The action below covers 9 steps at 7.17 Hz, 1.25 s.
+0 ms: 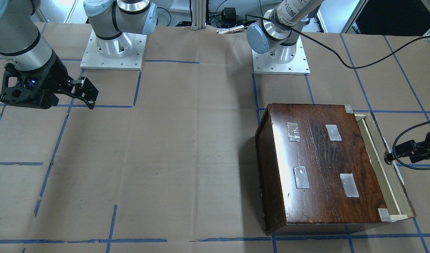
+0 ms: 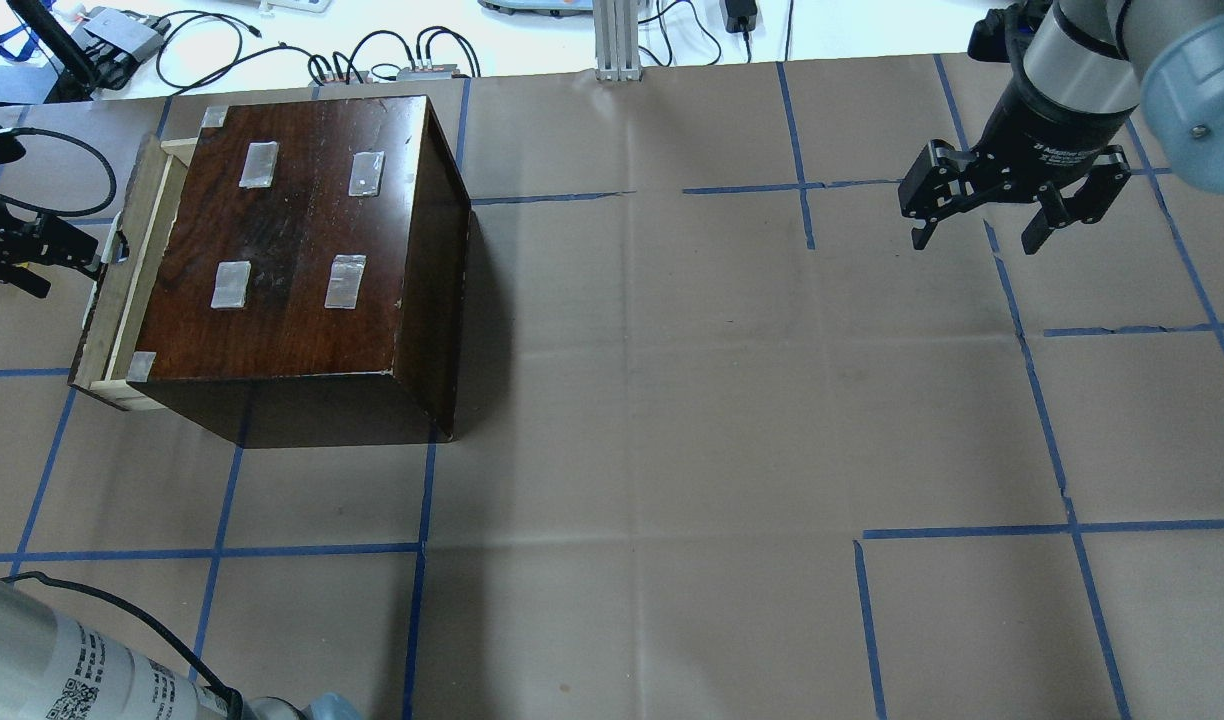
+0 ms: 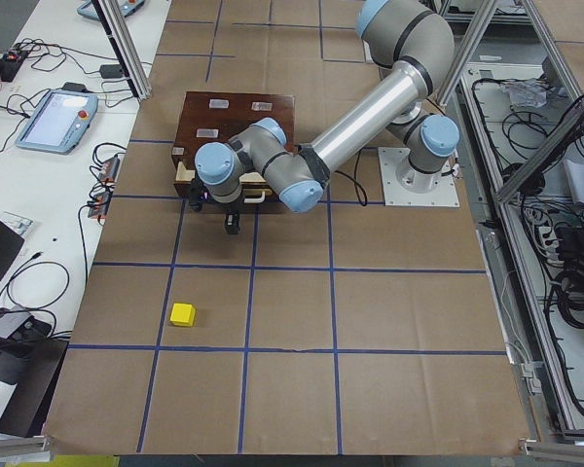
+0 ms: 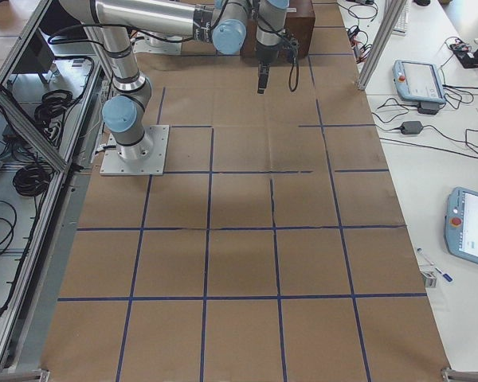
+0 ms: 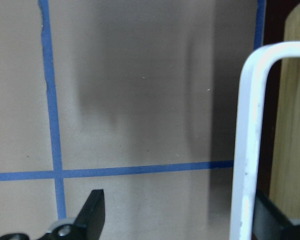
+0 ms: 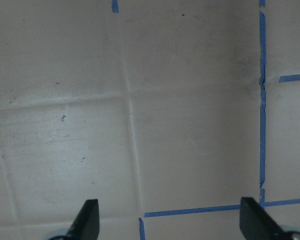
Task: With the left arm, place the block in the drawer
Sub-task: 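Pull the drawer outward from the box with the left gripper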
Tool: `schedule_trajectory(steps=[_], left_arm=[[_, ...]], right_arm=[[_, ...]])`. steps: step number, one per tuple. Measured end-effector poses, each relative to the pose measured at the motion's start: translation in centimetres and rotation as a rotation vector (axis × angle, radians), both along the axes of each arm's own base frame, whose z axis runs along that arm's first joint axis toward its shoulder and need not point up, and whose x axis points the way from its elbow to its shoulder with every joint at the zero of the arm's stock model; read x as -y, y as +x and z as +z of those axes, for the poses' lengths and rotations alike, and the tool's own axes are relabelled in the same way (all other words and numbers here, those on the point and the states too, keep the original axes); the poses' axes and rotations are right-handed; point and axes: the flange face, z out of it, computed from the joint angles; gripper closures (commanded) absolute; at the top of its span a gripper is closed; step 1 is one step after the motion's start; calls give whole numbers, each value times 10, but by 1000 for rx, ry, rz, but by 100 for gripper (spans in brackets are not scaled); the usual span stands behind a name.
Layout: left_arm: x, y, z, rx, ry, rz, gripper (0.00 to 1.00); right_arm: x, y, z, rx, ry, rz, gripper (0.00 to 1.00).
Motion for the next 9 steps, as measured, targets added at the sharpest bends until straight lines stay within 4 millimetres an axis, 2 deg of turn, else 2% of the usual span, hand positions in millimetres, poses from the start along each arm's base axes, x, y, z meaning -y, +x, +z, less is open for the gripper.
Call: schedule_trajectory(steps=[9], left_arm=[[-2, 19, 7, 95, -19, -32, 1]], right_arm=[[0, 0, 0, 0, 0, 0, 0]])
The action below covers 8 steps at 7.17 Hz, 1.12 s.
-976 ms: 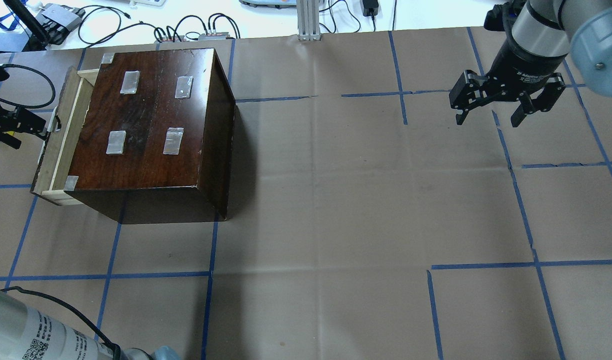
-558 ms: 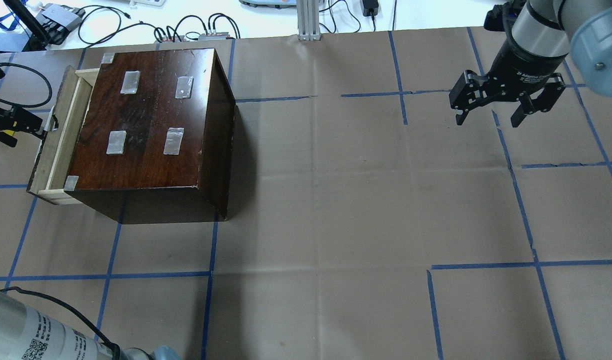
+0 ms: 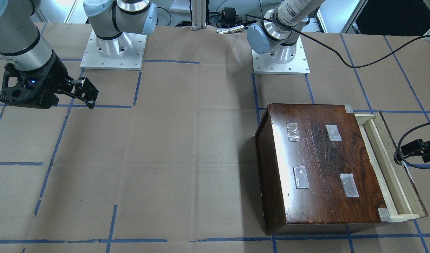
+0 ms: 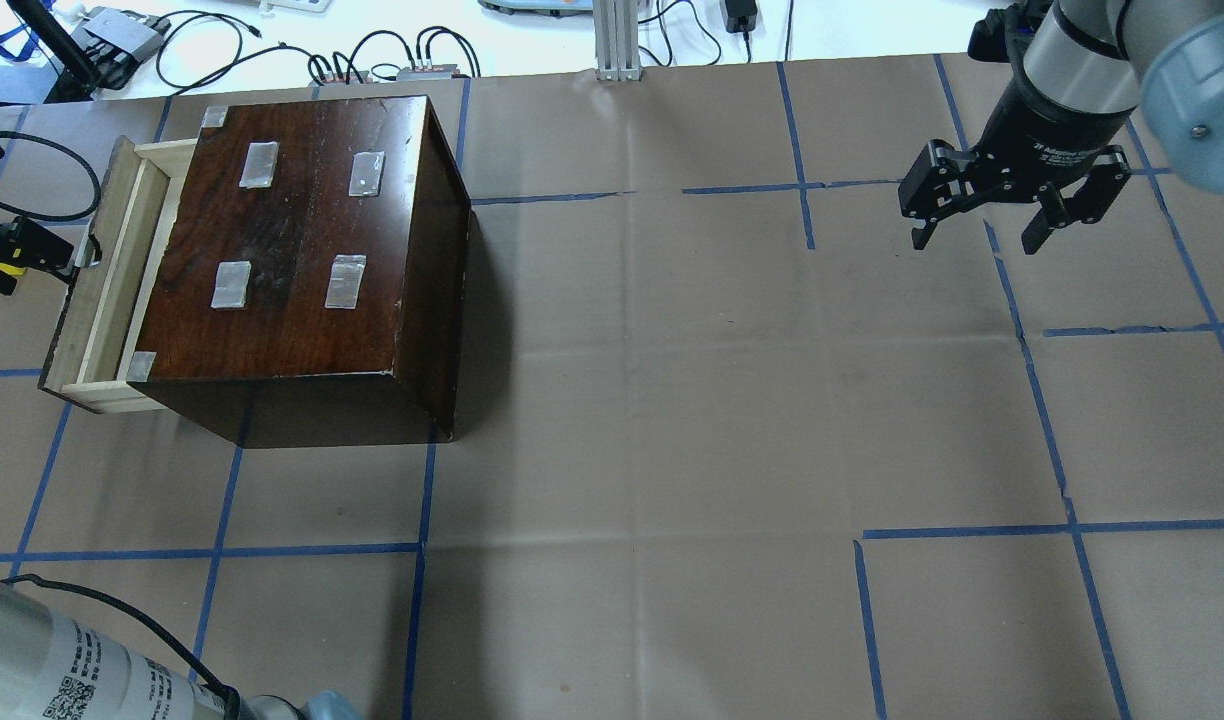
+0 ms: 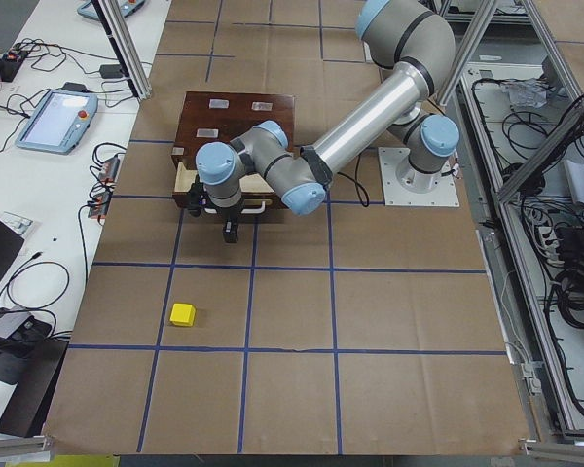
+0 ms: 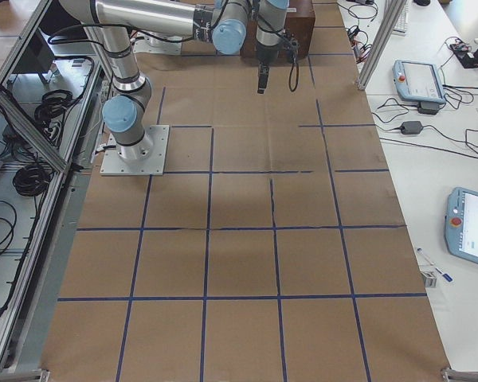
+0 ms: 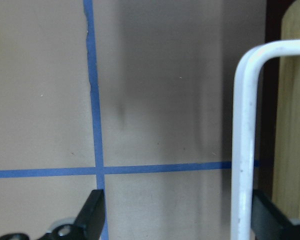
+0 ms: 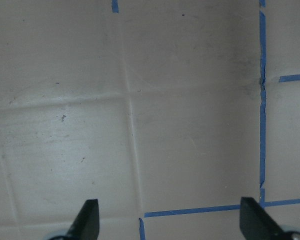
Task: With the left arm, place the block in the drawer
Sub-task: 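Pull the drawer outward from the box with the left gripper, then release the handle and move the left gripper over the yellow cube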
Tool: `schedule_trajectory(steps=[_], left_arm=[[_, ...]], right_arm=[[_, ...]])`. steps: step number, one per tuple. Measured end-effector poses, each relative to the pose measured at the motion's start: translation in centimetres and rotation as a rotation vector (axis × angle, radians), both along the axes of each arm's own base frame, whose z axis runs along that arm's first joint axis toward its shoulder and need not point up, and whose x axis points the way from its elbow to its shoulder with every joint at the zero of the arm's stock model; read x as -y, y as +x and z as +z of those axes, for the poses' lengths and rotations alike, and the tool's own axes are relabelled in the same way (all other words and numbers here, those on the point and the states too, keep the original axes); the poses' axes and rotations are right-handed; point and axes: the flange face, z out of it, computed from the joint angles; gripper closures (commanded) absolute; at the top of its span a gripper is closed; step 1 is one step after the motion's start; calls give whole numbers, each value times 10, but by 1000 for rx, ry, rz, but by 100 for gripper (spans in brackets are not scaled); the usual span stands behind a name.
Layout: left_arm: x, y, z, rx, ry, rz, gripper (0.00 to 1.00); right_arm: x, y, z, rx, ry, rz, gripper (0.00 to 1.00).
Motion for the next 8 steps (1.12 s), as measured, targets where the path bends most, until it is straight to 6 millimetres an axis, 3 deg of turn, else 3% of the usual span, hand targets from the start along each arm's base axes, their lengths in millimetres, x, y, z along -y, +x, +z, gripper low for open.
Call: schedule_trajectory(steps=[3, 6, 8], left_arm=[[-7, 19, 1, 11, -13, 6, 1], [-6, 25, 0, 24, -27, 6, 1], [-4, 28, 16, 46, -49, 6, 1]], right_arm=[[0, 0, 0, 0, 0, 0, 0], [0, 0, 0, 0, 1, 0, 0], [0, 0, 0, 0, 0, 0, 0]])
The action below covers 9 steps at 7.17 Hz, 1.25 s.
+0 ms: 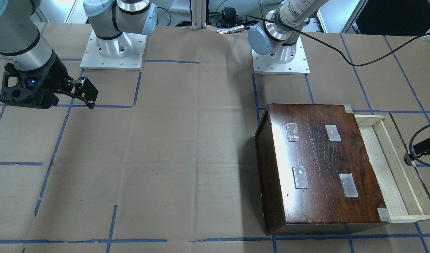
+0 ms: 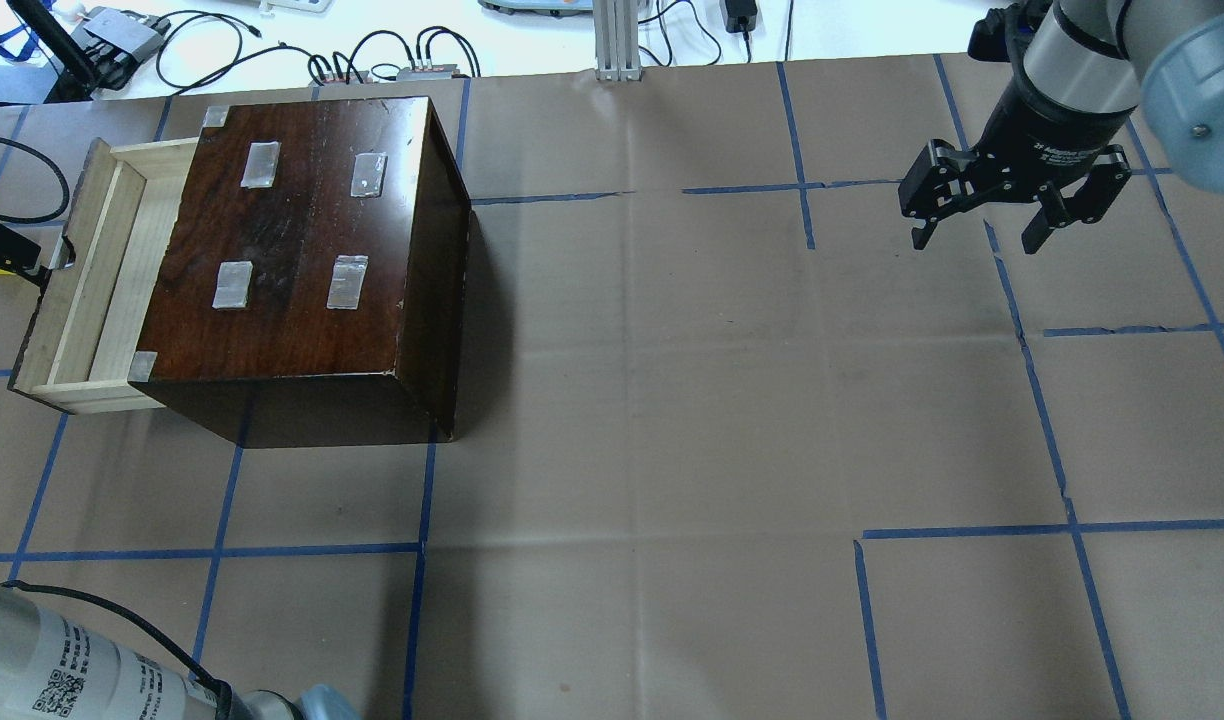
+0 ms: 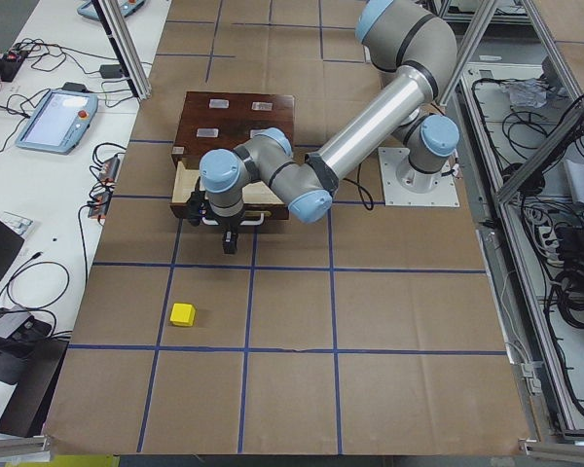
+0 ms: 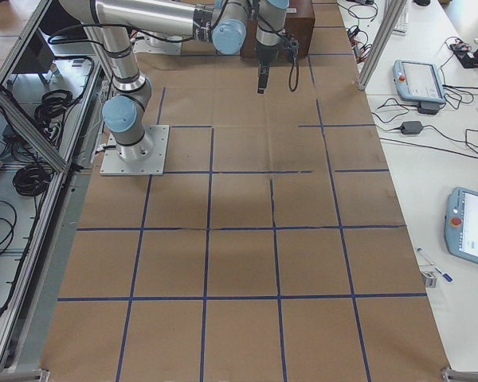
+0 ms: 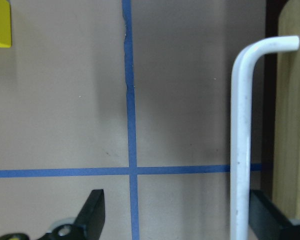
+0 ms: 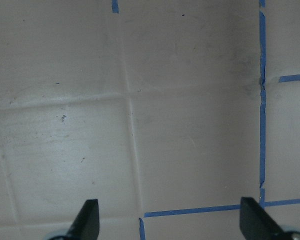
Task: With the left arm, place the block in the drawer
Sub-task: 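Release the handle and move the left gripper over the yellow cube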
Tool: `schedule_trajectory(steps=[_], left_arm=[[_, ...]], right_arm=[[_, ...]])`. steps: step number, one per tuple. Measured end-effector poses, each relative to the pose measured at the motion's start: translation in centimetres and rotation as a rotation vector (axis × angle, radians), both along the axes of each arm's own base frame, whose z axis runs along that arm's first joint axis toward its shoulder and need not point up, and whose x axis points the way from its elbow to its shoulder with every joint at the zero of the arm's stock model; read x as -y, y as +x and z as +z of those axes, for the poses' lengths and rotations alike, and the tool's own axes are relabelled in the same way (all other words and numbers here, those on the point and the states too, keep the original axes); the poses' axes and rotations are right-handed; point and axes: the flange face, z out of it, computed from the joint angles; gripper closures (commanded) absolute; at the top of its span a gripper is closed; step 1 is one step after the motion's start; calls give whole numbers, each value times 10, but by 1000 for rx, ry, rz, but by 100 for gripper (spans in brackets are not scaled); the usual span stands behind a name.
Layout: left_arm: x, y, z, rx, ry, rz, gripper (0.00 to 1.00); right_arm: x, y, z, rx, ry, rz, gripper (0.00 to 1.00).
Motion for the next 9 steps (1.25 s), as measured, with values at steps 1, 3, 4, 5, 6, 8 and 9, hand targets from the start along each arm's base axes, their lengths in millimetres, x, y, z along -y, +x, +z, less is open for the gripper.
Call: schedule_trajectory(steps=[1, 3, 4, 5, 6, 8, 9], left_arm=[[3, 3, 19, 15, -17, 1, 1], [11, 12, 52, 37, -44, 3, 1], [14, 25, 63, 43, -57, 13, 1], [17, 41, 69, 48, -69, 24, 1], [25, 58, 71, 55, -81, 23, 1], [56, 92, 55, 60, -94, -21, 1], [72, 110, 42, 51, -86, -48, 1]], right_arm=[[0, 0, 0, 0, 0, 0, 0], [0, 0, 0, 0, 0, 0, 0], [0, 0, 0, 0, 0, 0, 0], [0, 0, 0, 0, 0, 0, 0], [0, 0, 0, 0, 1, 0, 0], [0, 0, 0, 0, 1, 0, 0], [0, 0, 0, 0, 1, 0, 0]])
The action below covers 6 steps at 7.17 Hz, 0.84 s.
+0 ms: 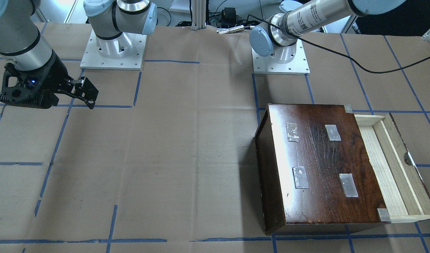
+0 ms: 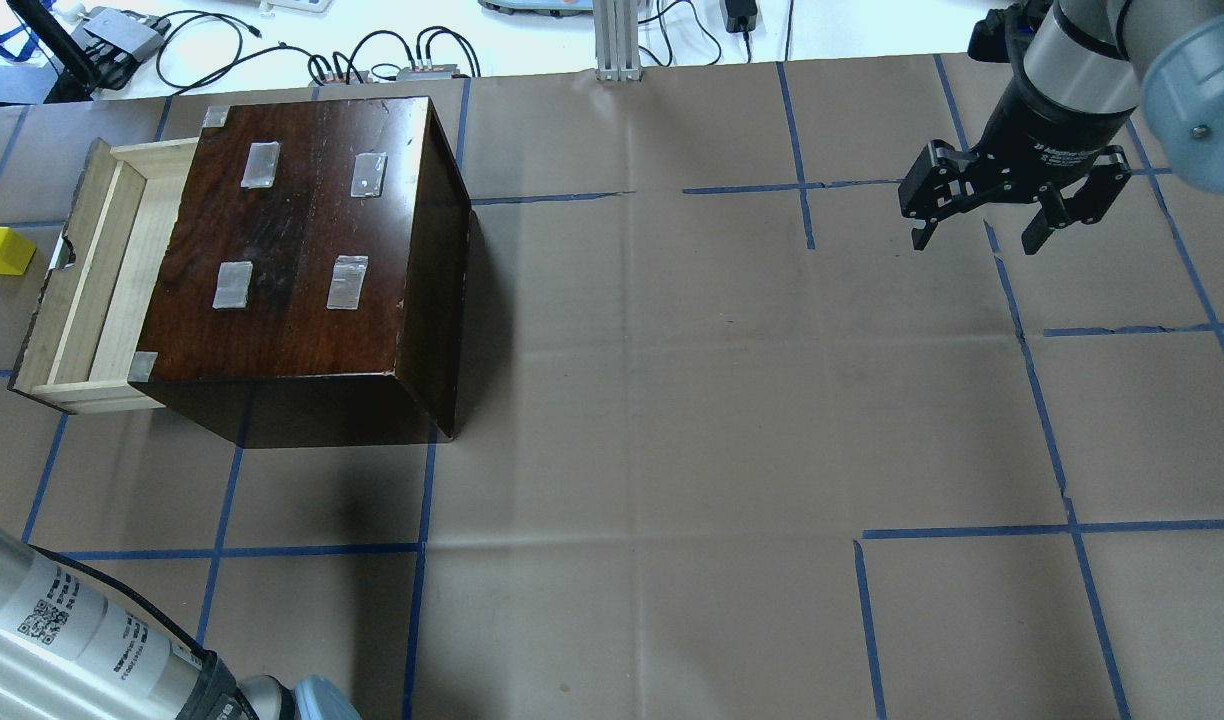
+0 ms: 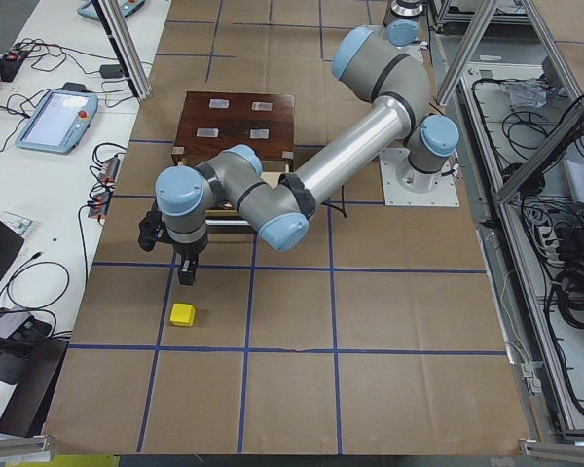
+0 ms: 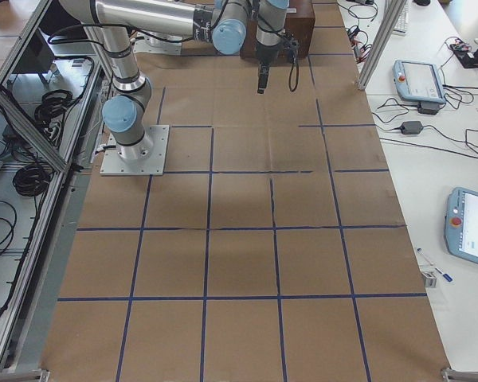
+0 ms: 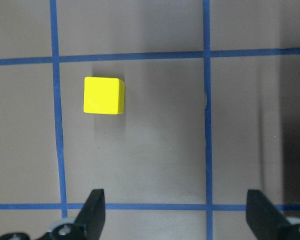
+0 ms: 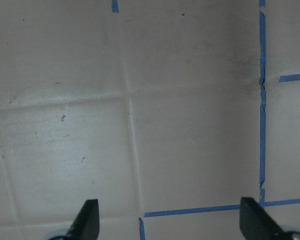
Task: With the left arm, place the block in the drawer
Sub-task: 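Release the handle and move the left gripper over the yellow cube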
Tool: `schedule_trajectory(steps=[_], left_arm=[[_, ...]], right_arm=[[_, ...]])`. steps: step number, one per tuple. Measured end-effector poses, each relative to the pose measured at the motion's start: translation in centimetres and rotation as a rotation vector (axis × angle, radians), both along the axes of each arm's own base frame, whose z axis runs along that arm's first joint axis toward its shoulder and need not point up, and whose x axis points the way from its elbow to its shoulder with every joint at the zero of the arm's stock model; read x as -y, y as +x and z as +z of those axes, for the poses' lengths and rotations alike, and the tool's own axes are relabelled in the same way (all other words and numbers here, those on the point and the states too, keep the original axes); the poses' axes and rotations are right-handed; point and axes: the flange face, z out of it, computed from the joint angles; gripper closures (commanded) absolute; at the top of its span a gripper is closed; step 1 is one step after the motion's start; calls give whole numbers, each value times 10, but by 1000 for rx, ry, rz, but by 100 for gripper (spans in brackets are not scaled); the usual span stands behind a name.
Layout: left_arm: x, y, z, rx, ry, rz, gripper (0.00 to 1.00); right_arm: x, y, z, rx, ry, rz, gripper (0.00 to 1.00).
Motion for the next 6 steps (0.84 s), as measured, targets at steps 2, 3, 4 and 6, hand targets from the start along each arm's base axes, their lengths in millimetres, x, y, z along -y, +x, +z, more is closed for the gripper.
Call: schedule_trajectory(steps=[2, 3, 4, 6], left_arm=[[22, 46, -19, -48, 15, -13, 2], [30, 68, -36, -65, 7, -10, 2], [38, 81, -53, -71, 3, -15, 2], [46, 87, -75, -82, 8, -28, 5]], right_arm=[[0, 0, 0, 0, 0, 0, 0], [0, 0, 0, 0, 0, 0, 0], [0, 0, 0, 0, 0, 0, 0], [0, 0, 0, 0, 0, 0, 0]])
